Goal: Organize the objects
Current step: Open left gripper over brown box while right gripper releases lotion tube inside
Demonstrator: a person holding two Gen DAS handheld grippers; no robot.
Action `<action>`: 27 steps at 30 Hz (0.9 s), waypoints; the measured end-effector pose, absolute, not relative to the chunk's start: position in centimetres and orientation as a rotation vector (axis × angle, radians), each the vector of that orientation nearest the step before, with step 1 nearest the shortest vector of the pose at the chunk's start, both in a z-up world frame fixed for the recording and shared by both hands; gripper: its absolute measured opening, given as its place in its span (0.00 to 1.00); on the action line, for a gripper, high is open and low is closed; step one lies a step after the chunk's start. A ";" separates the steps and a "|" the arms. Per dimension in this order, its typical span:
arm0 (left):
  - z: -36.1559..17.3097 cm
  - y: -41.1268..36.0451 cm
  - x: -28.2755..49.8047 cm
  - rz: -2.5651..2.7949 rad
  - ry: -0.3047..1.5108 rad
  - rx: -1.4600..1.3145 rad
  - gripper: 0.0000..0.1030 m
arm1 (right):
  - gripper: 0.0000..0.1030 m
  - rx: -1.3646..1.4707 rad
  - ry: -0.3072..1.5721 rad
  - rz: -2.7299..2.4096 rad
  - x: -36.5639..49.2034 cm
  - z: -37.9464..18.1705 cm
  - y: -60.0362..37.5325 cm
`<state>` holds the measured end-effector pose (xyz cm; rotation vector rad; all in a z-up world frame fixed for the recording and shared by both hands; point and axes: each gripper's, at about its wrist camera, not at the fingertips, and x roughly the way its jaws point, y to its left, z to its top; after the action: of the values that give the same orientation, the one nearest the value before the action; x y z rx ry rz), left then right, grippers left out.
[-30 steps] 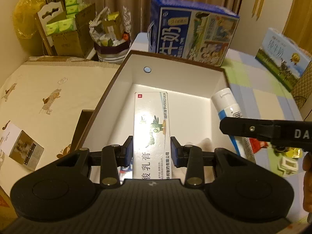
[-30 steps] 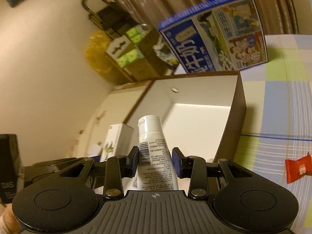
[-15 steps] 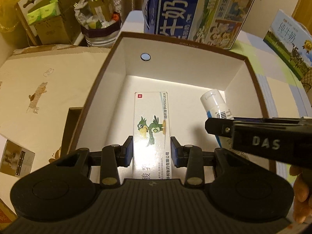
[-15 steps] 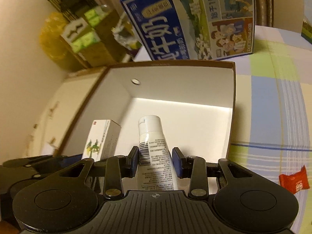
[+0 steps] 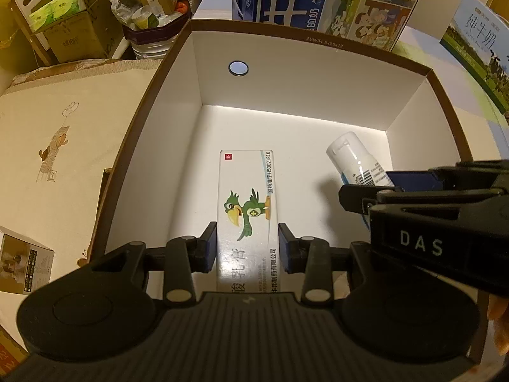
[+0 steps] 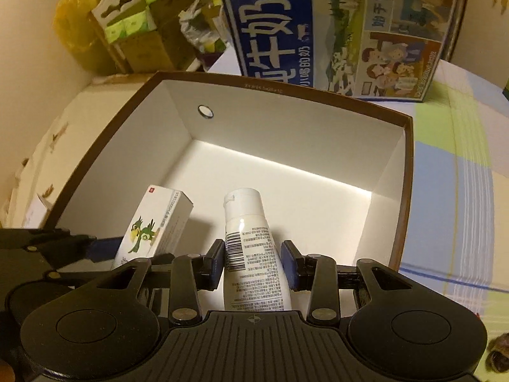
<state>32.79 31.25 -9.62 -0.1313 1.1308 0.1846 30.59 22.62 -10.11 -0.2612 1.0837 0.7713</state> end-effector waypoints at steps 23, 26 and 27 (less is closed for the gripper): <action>-7.1 30.8 31.4 0.186 1.086 -0.096 0.59 | 0.43 -0.276 0.984 0.903 28.5 -6.3 19.3; -6.1 30.7 30.1 0.191 1.065 -0.106 0.64 | 0.44 -0.260 0.971 0.918 27.7 -5.5 18.4; -5.8 30.7 29.6 0.193 1.061 -0.109 0.66 | 0.44 -0.256 0.966 0.922 27.5 -5.2 18.1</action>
<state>29.64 30.71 -5.82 -0.1094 1.0610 0.1929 27.46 18.09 -5.25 -0.2558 0.9664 0.9225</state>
